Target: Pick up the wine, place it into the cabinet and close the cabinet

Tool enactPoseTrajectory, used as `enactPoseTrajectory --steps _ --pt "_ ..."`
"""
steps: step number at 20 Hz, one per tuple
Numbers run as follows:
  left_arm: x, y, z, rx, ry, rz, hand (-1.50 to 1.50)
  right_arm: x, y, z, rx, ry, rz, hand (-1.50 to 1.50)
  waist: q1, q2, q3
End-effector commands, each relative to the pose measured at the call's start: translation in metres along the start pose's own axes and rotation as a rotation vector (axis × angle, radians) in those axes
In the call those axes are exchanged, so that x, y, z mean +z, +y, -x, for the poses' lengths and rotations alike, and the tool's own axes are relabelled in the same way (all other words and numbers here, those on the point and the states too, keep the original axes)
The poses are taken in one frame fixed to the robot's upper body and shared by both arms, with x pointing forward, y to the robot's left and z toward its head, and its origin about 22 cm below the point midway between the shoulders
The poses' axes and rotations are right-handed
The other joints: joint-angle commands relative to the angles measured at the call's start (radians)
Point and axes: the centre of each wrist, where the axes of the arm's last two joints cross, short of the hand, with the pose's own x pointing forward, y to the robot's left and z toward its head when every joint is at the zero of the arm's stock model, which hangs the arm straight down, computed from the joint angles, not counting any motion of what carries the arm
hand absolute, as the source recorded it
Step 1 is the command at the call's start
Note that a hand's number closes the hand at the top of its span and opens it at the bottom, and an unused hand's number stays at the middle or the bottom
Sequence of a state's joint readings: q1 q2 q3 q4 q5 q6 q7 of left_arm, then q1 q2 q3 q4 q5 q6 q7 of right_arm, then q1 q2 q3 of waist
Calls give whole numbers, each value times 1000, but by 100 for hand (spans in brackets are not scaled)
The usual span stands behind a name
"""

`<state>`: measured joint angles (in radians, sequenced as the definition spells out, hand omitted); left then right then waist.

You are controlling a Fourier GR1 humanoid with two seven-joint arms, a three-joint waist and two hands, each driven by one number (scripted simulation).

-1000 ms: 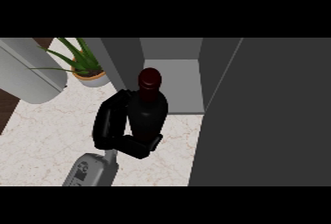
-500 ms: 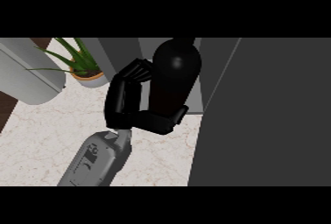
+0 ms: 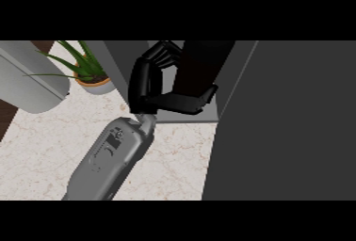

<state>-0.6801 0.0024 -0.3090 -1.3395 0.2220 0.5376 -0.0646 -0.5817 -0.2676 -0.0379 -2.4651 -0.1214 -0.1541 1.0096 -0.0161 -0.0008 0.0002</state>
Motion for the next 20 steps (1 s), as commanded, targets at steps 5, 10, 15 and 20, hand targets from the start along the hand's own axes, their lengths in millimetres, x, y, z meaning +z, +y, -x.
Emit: enactPoseTrajectory --steps 5,10,15,20 --pt "-13 6 24 -144 -40 13 150 12 -4 -8 -35 -5 -65 -150 5 0 0" --pt "-5 13 53 -166 -26 -4 150 30 -3 -10 -33 -18 -62 -150 -3 0 0" --pt "0 8 56 -150 4 -8 150 4 -19 1 -25 -18 -62 -150 7 1 0" --pt "5 18 87 -172 6 -11 150 10 -7 1 -35 -2 -51 -150 -2 3 -1"
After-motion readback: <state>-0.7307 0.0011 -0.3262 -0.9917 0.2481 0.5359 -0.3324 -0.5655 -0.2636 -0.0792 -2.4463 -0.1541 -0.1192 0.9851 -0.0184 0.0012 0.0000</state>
